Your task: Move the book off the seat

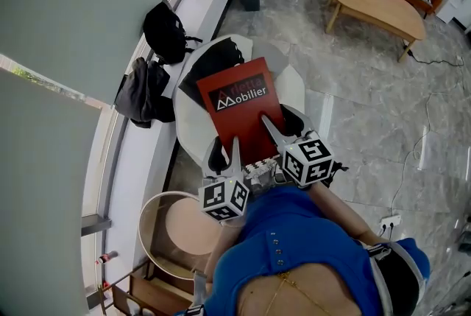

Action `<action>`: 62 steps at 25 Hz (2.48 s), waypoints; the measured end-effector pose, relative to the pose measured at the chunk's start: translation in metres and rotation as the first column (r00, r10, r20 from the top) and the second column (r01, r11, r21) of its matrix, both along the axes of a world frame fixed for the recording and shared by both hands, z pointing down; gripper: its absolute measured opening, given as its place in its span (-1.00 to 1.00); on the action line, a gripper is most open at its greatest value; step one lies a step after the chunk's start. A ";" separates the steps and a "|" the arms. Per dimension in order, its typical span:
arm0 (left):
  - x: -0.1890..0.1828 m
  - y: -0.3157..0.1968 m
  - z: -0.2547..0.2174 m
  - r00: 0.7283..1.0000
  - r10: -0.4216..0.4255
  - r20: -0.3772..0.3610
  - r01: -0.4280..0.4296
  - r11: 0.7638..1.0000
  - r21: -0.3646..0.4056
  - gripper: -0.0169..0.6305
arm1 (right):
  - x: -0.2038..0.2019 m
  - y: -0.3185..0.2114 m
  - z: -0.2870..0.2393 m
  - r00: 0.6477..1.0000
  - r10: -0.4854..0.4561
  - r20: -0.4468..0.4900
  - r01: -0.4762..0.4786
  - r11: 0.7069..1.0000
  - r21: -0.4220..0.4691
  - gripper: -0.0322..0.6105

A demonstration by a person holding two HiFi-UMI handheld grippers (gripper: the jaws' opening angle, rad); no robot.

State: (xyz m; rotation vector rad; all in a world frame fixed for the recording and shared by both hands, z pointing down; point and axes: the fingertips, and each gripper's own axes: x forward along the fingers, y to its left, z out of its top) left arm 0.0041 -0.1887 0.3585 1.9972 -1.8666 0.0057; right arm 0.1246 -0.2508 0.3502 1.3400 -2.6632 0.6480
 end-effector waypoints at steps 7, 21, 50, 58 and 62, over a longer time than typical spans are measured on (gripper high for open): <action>-0.002 -0.001 0.000 1.000 -0.006 -0.005 0.006 1.000 -0.007 -0.41 | -0.002 -0.001 0.000 1.000 -0.008 0.001 0.008 1.000 -0.003 -0.26; -0.004 0.000 0.002 1.000 0.001 -0.007 -0.001 1.000 -0.018 -0.42 | -0.003 0.001 0.003 1.000 0.006 0.008 -0.006 1.000 -0.018 -0.26; -0.005 -0.003 0.009 1.000 0.015 -0.027 -0.016 0.999 -0.032 -0.42 | -0.002 0.000 0.011 1.000 0.023 0.007 -0.023 0.999 -0.045 -0.27; -0.005 -0.007 0.010 1.000 0.008 -0.029 -0.009 0.999 -0.031 -0.42 | -0.002 -0.005 0.011 1.000 0.017 0.008 -0.017 0.999 -0.040 -0.27; -0.005 -0.009 0.011 1.000 0.005 -0.029 -0.006 1.000 -0.030 -0.42 | -0.002 -0.007 0.012 1.000 0.014 0.009 -0.014 0.999 -0.040 -0.27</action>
